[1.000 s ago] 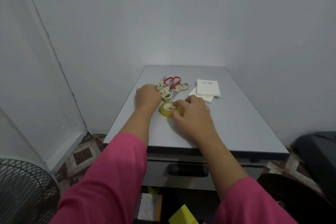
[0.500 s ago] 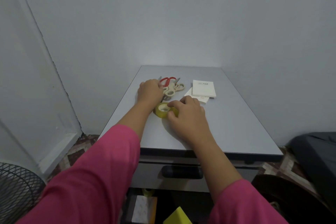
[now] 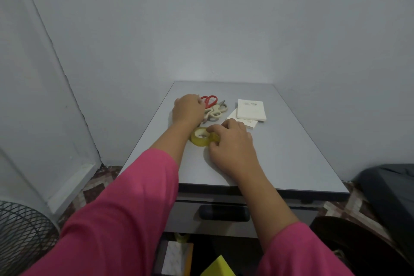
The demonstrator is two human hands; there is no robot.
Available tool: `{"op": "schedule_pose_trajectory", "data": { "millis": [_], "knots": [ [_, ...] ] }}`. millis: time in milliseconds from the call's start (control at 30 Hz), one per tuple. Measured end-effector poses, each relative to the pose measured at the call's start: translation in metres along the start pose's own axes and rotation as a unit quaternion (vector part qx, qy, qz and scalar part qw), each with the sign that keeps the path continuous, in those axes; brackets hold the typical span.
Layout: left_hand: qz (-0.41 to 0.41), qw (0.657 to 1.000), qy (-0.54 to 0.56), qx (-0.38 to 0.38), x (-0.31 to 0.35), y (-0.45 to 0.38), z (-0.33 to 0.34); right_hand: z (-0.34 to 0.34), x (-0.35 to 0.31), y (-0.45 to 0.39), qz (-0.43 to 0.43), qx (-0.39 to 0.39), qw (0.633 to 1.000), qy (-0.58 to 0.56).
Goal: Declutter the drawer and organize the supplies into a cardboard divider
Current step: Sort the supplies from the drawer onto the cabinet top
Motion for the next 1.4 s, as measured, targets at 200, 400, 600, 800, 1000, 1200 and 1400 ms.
{"op": "schedule_pose_trajectory", "data": {
  "millis": [200, 400, 600, 800, 1000, 1200, 1400],
  "knots": [
    [0.036, 0.984, 0.174, -0.023, -0.005, 0.045, -0.033, -0.005, 0.001, 0.001, 0.016, 0.020, 1.000, -0.015],
    [0.091, 0.971, 0.132, -0.180, -0.010, 0.096, -0.046, -0.006, 0.004, 0.004, 0.079, 0.002, 0.996, -0.031],
    [0.072, 0.988, 0.073, -0.118, -0.026, 0.102, -0.068, -0.002, -0.004, 0.006, 0.029, -0.024, 0.996, -0.083],
    [0.020, 0.998, 0.048, -0.039, -0.047, 0.091, -0.073, 0.001, -0.015, 0.004, -0.036, -0.041, 0.997, -0.055],
    [0.017, 0.997, 0.060, -0.045, -0.052, 0.087, -0.070, 0.013, -0.034, -0.005, -0.046, -0.042, 0.995, -0.073],
    [0.019, 0.998, 0.048, -0.045, -0.050, 0.093, -0.072, 0.010, -0.027, 0.000, -0.031, -0.020, 0.996, -0.076],
    [0.010, 0.998, 0.057, -0.017, -0.040, 0.115, -0.081, -0.015, -0.023, 0.031, -0.066, 0.053, 0.994, -0.071]
  ]
}}
Point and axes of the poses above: each hand's wrist, its own y-axis away from the middle knuckle, its own z-axis out of the palm, x = y × z, the point moved 5 cm from there along -y, towards the middle knuckle, and after that the axes turned 5 degrees about y, right-handed, at the moved point
